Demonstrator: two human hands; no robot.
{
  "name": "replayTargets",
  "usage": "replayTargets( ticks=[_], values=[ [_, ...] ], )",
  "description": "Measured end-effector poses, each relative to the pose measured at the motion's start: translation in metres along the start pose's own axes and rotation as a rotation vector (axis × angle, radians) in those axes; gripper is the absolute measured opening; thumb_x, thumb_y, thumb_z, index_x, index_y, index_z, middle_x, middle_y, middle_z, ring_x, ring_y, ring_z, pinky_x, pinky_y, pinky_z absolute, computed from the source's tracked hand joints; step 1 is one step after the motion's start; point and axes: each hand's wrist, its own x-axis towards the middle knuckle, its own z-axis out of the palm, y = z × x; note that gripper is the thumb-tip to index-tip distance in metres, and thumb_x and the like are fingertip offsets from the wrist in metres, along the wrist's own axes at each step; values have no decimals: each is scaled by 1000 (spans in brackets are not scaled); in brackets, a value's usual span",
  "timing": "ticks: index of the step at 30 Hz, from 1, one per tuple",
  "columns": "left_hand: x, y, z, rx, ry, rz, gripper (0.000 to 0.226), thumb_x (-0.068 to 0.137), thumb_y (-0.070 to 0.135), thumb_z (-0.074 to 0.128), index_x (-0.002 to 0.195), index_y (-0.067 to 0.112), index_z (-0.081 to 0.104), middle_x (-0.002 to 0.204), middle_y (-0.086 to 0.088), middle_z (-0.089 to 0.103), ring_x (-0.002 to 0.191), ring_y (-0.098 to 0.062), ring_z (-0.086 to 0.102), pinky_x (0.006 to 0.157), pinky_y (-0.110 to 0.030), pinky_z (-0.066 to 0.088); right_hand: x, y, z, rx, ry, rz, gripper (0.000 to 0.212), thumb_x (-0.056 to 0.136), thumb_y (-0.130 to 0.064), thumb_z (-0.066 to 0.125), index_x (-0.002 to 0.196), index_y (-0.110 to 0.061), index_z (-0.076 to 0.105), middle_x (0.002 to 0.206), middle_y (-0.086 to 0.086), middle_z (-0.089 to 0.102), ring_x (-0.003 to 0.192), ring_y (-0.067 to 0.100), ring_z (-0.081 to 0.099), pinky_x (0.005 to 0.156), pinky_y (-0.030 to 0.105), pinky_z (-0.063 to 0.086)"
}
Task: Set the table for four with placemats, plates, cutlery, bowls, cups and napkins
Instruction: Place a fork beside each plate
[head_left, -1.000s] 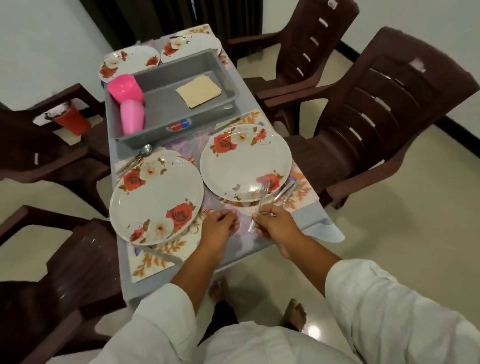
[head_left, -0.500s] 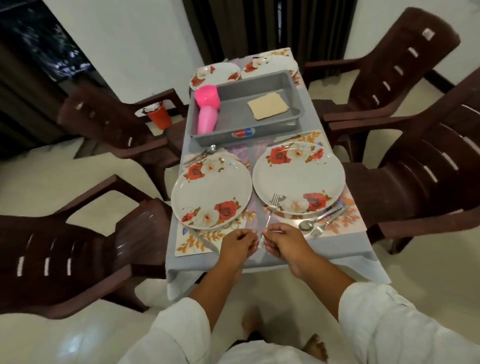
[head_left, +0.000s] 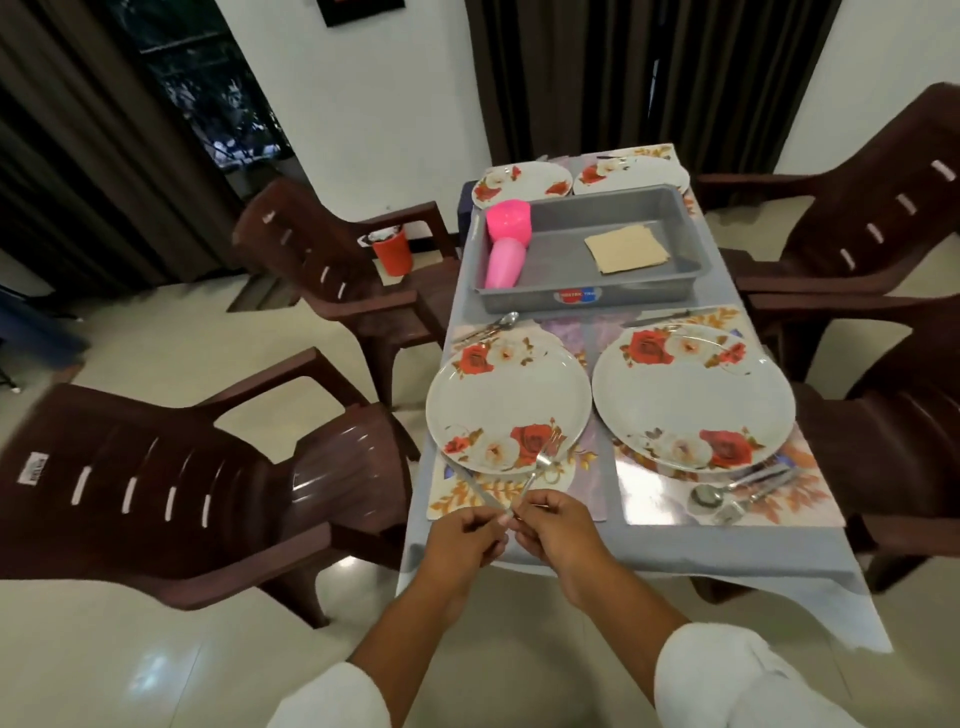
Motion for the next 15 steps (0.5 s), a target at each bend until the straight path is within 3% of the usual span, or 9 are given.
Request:
replayTargets(
  ticks=[3,6,10,15],
  values=[
    [7,-2,-45,10,-60,19,15,91,15,74,105,10,77,94,-13,76,81,-17,69,81,-29,59,-2,9,39,-35,8,-27,10,96,-6,66,103,-1,70,80,12,74,71,16,72,62,25,53],
    [15,-5,-99,-63,-78,30,17,91,9,73,107,4,76,83,-10,74,68,-12,62,67,-22,54,-3,21,93,-123,31,-40,13,96,-5,64,101,7,68,68,10,66,51,14,52,54,26,43],
    [21,-6,-186,-97,-82,38,14,93,5,69,105,1,76,75,-4,72,64,-10,56,63,-19,50,-5,44,183,-103,21,-59,6,94,-7,69,90,-3,72,78,15,68,59,11,62,61,25,52],
    [18,-1,-289,-130,-28,55,10,93,1,67,94,5,76,68,-9,62,58,-12,48,58,-20,42,-4,68,281,-79,-28,-59,5,95,-12,70,95,-7,71,79,8,72,71,10,68,71,26,57]
  ],
)
